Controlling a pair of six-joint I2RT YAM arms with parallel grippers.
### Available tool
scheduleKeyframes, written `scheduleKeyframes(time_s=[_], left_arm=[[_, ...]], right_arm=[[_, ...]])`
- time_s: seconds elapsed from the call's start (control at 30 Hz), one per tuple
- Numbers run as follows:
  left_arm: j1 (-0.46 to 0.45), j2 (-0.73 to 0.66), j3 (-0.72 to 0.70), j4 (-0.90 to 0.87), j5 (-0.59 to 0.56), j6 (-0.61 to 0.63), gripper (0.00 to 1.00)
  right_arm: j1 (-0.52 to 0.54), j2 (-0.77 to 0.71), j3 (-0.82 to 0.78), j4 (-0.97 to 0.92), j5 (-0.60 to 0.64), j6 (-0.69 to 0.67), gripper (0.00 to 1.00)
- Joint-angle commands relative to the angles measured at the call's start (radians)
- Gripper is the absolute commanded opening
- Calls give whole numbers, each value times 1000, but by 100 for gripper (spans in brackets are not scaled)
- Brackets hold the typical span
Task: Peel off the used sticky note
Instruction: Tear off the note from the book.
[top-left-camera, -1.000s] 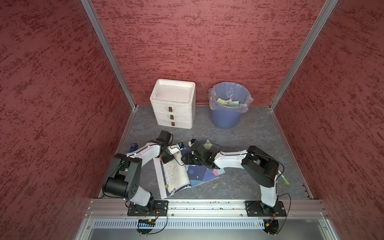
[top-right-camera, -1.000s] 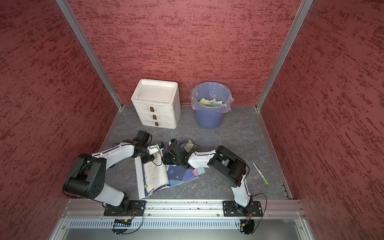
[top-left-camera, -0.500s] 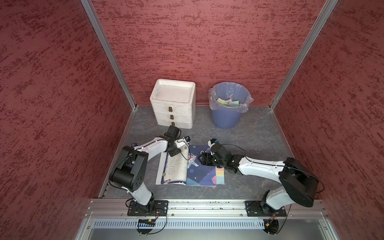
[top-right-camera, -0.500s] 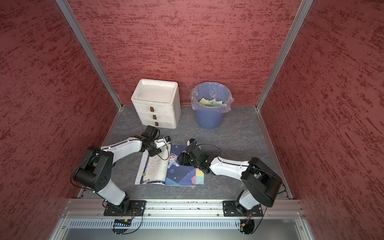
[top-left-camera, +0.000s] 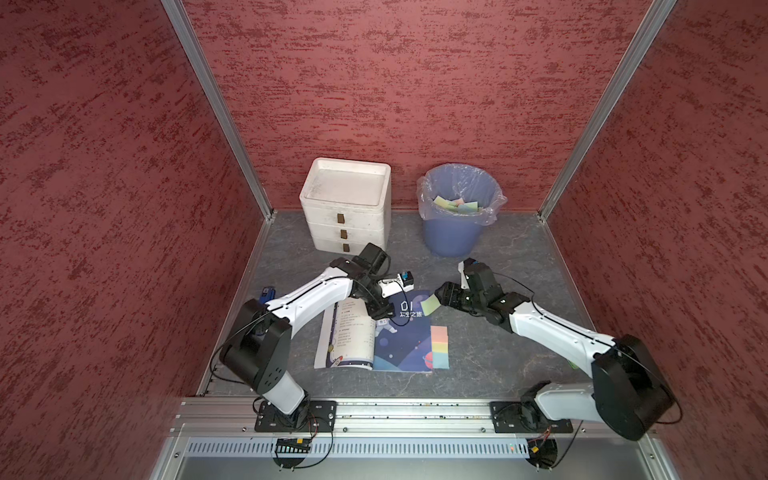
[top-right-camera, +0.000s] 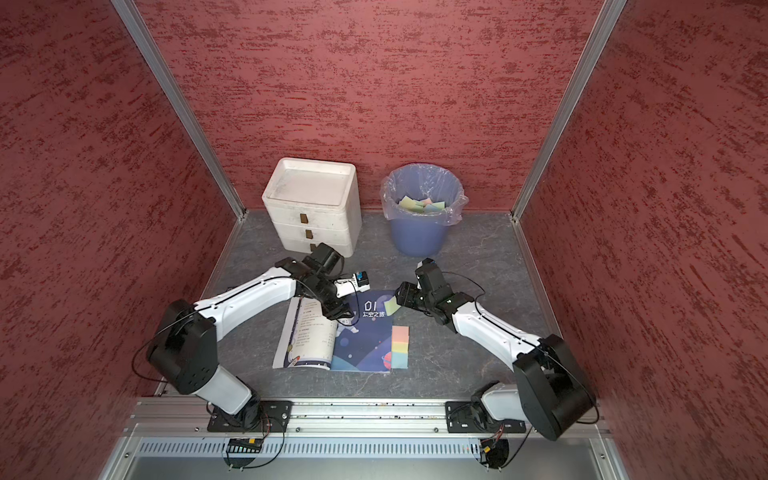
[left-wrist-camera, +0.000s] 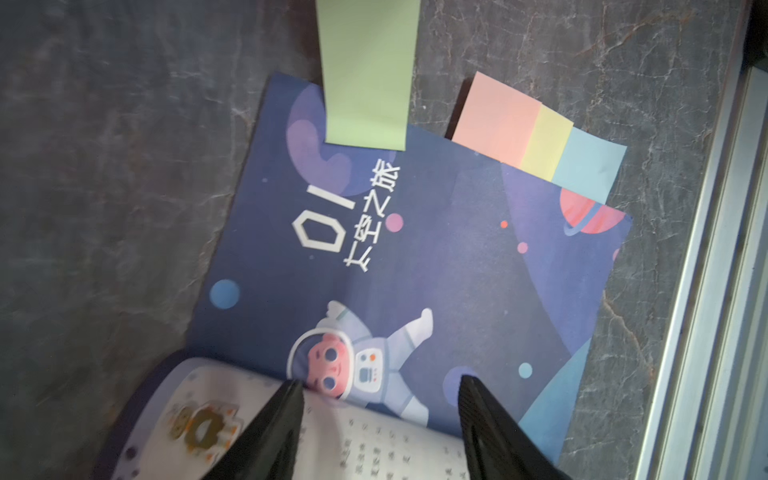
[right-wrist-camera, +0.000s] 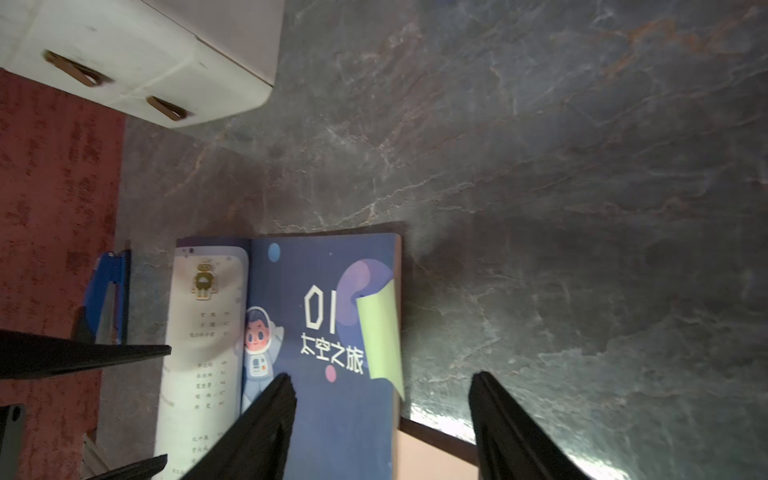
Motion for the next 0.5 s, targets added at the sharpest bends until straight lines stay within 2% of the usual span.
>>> scheduleKeyframes(time_s=[0.0, 0.17, 0.47], left_arm=[[-28, 117, 64, 1, 9, -58, 58], [-36, 235, 123, 37, -8, -88, 49], [-36, 351, 233, 50, -40, -98, 20]], right_arm=[[-20, 63, 40, -3, -102, -50, 66], [-63, 153, 50, 52, -168, -59, 55], [-88, 241, 113, 65, -192, -98, 39]])
